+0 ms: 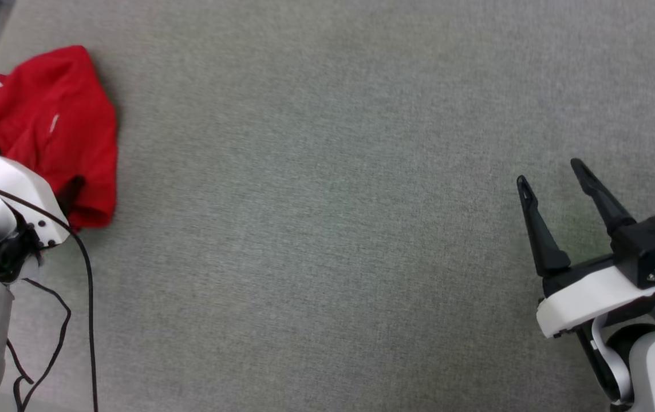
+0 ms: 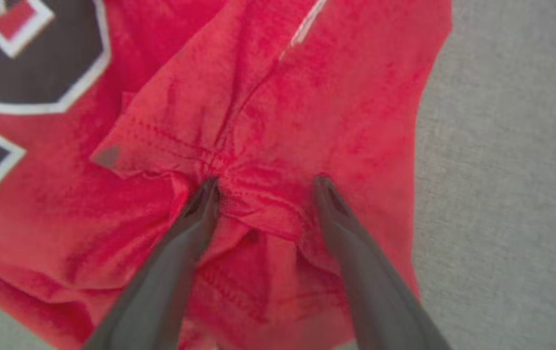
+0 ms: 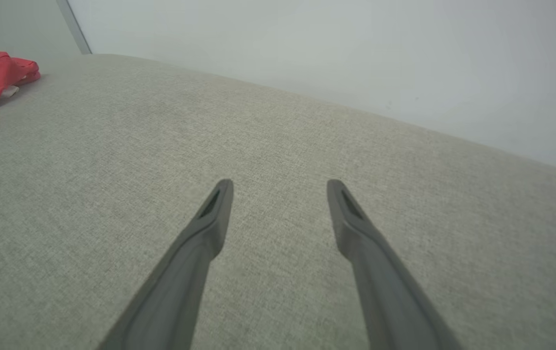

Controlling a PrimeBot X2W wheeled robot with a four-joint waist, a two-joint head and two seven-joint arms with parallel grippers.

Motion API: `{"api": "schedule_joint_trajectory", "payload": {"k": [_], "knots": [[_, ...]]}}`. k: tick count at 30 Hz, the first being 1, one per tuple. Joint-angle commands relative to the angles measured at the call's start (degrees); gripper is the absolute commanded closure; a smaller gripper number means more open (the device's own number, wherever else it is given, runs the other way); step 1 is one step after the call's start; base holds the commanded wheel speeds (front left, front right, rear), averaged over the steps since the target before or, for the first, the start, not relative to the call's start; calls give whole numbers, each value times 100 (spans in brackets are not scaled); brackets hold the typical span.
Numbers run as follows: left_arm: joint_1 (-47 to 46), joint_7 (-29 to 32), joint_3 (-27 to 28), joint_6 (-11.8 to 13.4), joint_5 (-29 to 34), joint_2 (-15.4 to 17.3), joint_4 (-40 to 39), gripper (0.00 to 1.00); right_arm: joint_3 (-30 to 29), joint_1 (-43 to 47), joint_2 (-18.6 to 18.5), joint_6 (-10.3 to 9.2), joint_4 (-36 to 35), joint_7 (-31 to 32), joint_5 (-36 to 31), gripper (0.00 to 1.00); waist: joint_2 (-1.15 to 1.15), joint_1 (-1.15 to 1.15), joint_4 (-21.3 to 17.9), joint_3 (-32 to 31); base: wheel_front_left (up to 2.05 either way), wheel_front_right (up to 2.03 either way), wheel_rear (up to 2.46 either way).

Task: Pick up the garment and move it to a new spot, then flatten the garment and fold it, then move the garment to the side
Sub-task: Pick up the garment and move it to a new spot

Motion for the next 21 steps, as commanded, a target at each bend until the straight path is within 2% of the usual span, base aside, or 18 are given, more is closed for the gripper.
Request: {"api": "schedule_joint_trajectory", "payload": {"k": [1,5,6,7,8,13,14,15,21], "knots": [[-59,66,-51,4,-89,6,107,0,6,-105,-46,-4,-55,18,34,0,0,-1,-187,312,0,0,0],[94,379,-248,4,-392,-164,496,2,-15,-162,-81,-4,-112,54,42,0,0,-1,-232,441,0,0,0],[130,454,-283,4,-457,-224,602,39,-27,-161,-87,-4,-117,61,42,0,0,-1,-231,453,0,0,0],[151,502,-312,4,-508,-268,687,66,-38,-159,-90,-4,-121,58,37,0,0,-1,-228,461,0,0,0],[163,469,-342,4,-541,-299,751,100,-45,-161,-89,-4,-125,57,35,0,0,-1,-225,466,0,0,0],[-5,-160,-343,34,-435,-231,1018,100,-51,-164,-77,-4,-97,104,4,0,0,-1,-145,357,0,0,0],[-87,-394,-320,65,-377,-165,1049,100,-49,-159,-63,-4,-75,100,13,0,0,-1,-125,304,0,0,0],[-309,-1131,-237,192,-237,44,1117,100,-27,-140,-4,-4,-5,38,44,0,0,-1,-72,103,0,0,0],[-525,-2505,-235,257,61,222,1139,100,-35,-92,153,-4,255,-160,104,0,0,-1,-3,-397,0,0,0]]}}
